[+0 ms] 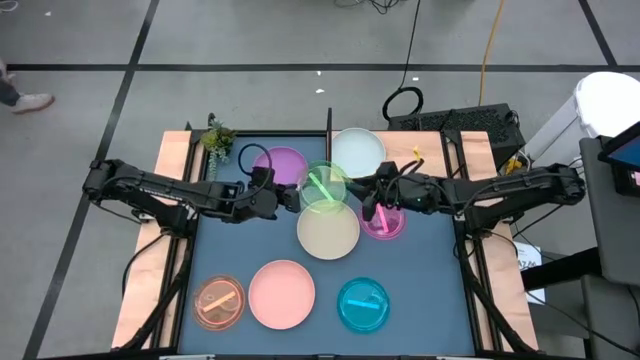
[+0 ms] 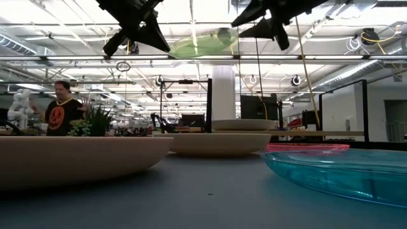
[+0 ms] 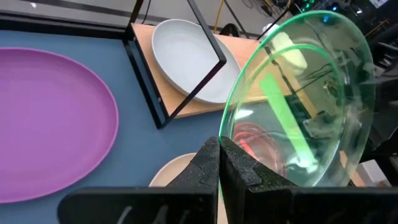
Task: Place and stack plates onto a shelf
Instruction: Put the green plate on the shelf
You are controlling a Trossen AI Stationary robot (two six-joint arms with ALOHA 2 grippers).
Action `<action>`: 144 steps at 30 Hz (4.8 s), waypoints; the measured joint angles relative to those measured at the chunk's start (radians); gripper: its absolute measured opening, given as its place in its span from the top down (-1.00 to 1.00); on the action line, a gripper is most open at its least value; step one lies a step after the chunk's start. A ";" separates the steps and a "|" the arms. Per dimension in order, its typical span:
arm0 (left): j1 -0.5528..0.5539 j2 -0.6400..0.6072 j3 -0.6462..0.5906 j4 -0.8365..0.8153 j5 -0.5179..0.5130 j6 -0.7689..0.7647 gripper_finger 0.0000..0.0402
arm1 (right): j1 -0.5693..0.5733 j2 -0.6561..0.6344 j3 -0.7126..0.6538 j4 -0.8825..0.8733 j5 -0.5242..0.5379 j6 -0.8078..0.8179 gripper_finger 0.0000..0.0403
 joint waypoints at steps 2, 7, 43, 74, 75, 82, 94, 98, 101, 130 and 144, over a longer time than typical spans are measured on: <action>0.000 0.000 0.000 0.000 0.000 0.005 0.99 | -0.008 0.015 0.000 0.023 -0.004 0.000 0.30; 0.000 0.000 0.000 -0.001 0.000 0.006 0.99 | -0.014 0.030 0.000 0.022 -0.026 0.000 0.38; 0.001 0.000 0.000 -0.002 -0.002 0.041 0.99 | -0.028 0.071 0.000 0.024 -0.028 -0.049 0.54; 0.001 -0.060 0.000 0.056 0.116 0.052 -0.08 | -0.045 0.025 0.000 -0.066 -0.079 0.115 0.99; 0.001 -0.075 0.000 0.051 0.117 0.056 -0.09 | -0.045 0.011 0.000 -0.090 -0.079 0.133 1.00; 0.010 -0.170 0.000 0.050 0.116 0.187 -0.10 | -0.045 -0.093 0.000 -0.236 -0.078 0.230 1.00; 0.095 -0.235 0.000 0.049 0.112 0.423 -0.10 | -0.045 -0.309 0.000 -0.472 -0.080 0.464 1.00; 0.110 -0.235 0.000 0.049 0.112 0.526 -0.10 | -0.045 -0.378 0.000 -0.537 -0.082 0.577 1.00; 0.119 -0.235 0.000 0.050 0.109 0.534 -0.10 | -0.044 -0.415 0.000 -0.563 -0.082 0.675 1.00; 0.164 -0.274 0.001 0.027 0.406 0.535 -0.10 | 0.323 -0.402 -0.165 -0.261 0.552 1.070 1.00; 0.144 -0.274 0.000 -0.036 0.421 0.519 -0.10 | 0.406 -0.409 -0.296 -0.172 0.882 1.162 1.00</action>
